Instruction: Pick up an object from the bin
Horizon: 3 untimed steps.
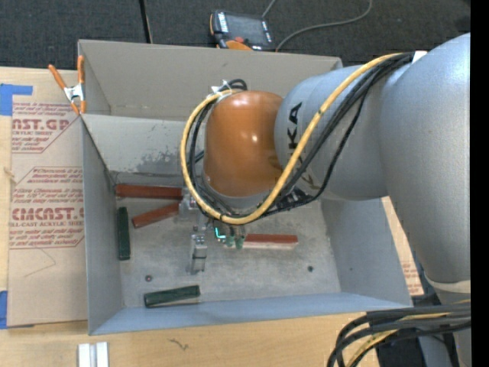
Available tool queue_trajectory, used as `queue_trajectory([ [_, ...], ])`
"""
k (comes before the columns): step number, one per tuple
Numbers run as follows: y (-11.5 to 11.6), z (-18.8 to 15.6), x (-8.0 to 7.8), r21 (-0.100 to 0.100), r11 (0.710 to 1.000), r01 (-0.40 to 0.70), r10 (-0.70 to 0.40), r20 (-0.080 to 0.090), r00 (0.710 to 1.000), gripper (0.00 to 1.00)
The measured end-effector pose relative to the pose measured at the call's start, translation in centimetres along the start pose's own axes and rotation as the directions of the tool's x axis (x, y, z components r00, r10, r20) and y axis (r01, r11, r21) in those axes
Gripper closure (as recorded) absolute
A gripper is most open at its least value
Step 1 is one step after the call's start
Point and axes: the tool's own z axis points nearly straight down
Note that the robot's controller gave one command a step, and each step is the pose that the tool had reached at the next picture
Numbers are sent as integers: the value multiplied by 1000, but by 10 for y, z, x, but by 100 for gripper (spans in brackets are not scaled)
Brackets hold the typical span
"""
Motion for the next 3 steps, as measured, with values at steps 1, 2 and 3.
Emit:
queue_trajectory([
  [1, 26, 90, -66, -1, 998, 68, -68, 11, 998, 0],
  [2, 34, 55, -50, 0, 994, 105, -105, 11, 994, 0],
  [3, 19, 55, -58, -1, 999, 46, -46, 9, 999, 0],
])
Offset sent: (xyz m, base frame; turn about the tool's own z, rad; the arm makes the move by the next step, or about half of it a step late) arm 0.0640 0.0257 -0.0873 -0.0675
